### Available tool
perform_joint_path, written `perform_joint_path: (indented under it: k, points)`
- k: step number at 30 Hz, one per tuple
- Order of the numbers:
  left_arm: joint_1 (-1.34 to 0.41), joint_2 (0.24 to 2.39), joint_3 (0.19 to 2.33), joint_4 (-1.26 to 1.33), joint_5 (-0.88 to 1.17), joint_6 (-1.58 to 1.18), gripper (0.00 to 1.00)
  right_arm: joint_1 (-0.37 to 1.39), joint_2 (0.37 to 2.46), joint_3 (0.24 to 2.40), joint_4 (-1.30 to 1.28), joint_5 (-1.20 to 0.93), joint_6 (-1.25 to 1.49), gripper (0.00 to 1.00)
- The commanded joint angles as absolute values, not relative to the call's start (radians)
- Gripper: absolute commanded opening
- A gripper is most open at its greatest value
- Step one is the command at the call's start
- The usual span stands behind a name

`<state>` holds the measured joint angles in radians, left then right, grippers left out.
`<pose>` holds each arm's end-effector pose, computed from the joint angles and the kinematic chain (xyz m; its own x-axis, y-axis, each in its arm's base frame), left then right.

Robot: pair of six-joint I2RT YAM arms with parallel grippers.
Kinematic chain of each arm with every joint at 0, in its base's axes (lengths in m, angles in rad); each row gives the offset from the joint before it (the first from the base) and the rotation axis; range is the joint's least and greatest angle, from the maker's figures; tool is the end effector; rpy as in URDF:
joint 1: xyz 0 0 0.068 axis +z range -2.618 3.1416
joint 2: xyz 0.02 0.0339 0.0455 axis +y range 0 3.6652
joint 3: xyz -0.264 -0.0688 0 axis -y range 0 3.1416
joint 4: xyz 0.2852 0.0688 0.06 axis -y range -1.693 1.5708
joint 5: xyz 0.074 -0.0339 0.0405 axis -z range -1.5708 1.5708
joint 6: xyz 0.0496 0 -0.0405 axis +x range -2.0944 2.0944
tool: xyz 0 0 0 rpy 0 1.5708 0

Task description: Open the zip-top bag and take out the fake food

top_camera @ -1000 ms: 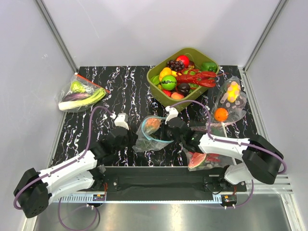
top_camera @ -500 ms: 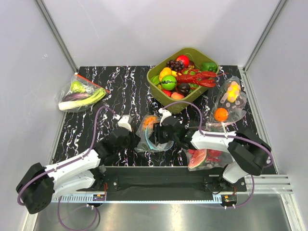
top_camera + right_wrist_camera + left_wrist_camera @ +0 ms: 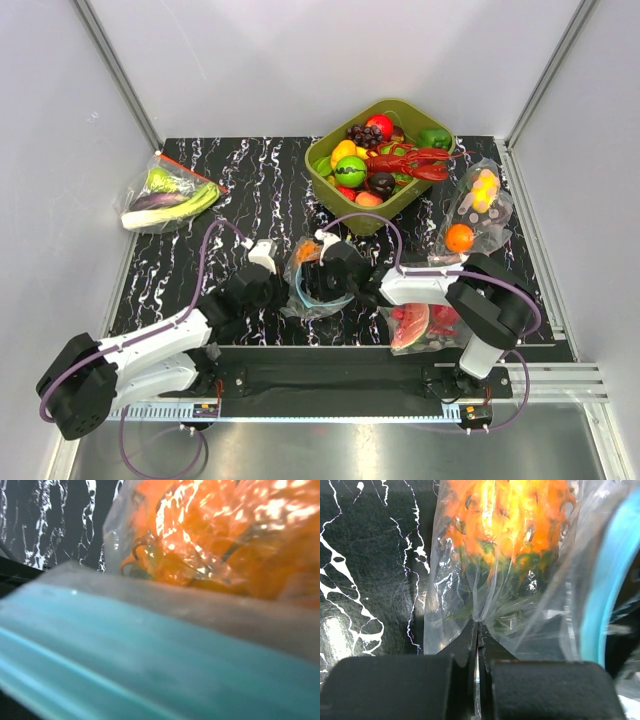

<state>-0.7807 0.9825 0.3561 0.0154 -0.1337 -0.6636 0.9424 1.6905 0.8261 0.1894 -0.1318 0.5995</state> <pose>0.1756 -0.1646 0.1439 -0.7029 -0.1629 -0.6924 0.2373 0.8639 -0.4443 0.2172 0.3100 0.1206 -0.7898 -0.1354 -0.5982 -0.5046 0.6978 0.5083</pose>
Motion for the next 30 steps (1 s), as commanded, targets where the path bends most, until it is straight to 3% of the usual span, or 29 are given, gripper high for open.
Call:
perform_joint_path:
  k: [1,10,16,22,25,26,28,30]
  points:
    - [-0.778,0.959,0.351,0.066,-0.113,-0.655,0.0,0.959,1.739,0.856,0.186,-0.112,0.601,0.72]
    - [-0.776,0.904,0.351,0.026,-0.17,-0.658,0.0,0.96,1.743,0.842,0.196,-0.117,0.604,0.48]
    - [-0.769,0.876,0.354,-0.012,-0.21,-0.646,0.0,0.96,1.723,0.827,0.201,-0.107,0.609,0.1]
    - [-0.759,0.836,0.35,-0.06,-0.247,-0.626,0.0,0.959,1.643,0.804,0.137,-0.035,0.588,0.0]
    - [-0.759,0.816,0.345,-0.048,-0.223,-0.62,0.37,0.957,1.597,0.793,0.13,-0.017,0.58,0.0]
    - [-0.761,0.813,0.339,-0.041,-0.213,-0.621,0.63,0.957,1.579,0.795,0.127,-0.015,0.58,0.0]
    - [-0.759,0.804,0.333,-0.032,-0.181,-0.626,0.76,0.953,1.562,0.802,0.127,-0.014,0.584,0.0]
    - [-0.761,0.792,0.318,-0.034,-0.161,-0.635,0.81,0.951,1.548,0.811,0.126,-0.011,0.587,0.0]
